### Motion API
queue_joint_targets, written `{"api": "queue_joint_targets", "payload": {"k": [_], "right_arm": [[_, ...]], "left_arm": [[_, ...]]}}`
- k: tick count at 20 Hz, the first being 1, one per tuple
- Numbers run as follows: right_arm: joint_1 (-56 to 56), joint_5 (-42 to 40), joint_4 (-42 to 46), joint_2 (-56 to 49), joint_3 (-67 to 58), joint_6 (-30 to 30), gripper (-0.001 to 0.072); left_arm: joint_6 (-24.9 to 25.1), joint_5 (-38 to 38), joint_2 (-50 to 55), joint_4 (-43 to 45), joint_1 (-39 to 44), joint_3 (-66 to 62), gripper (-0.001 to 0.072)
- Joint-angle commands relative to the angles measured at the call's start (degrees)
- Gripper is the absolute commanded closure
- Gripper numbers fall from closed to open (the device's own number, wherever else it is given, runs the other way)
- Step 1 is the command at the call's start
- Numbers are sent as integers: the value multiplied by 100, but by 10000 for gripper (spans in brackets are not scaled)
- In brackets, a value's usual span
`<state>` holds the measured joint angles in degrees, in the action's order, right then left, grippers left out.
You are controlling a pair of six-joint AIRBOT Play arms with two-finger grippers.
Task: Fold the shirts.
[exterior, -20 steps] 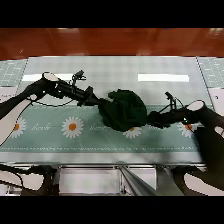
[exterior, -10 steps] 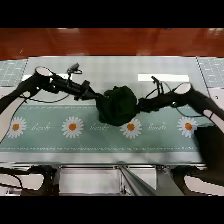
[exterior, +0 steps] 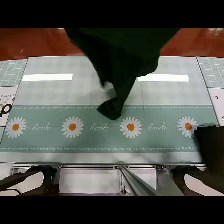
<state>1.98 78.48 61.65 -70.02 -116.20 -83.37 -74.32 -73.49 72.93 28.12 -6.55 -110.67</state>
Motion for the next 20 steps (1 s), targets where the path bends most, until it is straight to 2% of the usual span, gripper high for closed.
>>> {"api": "queue_joint_targets", "payload": {"k": [1, 4, 7, 11, 13, 15, 17, 20], "right_arm": [[-37, 420, 636, 708, -1104, -195, 687], [-37, 402, 804, 1676, -890, -146, 687], [-37, 503, 800, 2319, -890, -144, 687], [-37, 1167, 745, 2514, -765, -243, 687], [-37, 1056, 597, 2511, -59, -258, 687], [-37, 678, 109, 2323, 892, -66, 687], [-37, 181, -627, 1823, 1622, 350, 687], [-33, -203, -1379, 564, 1954, 713, 687]], "left_arm": [[-205, -68, -737, 39, -610, -1300, 693], [-179, -284, -1707, 55, -1113, -1113, 693], [-184, -511, -2487, 59, -1176, -837, 693], [-315, -1064, -3215, 59, -1176, 66, 693], [-310, -1082, -3460, 57, -1176, 841, 693], [-210, -1078, -3563, 57, -1169, 1823, 693], [94, -896, -3482, 57, -1097, 2916, 693], [575, 24, -3077, 57, -748, 4496, 692]]}}
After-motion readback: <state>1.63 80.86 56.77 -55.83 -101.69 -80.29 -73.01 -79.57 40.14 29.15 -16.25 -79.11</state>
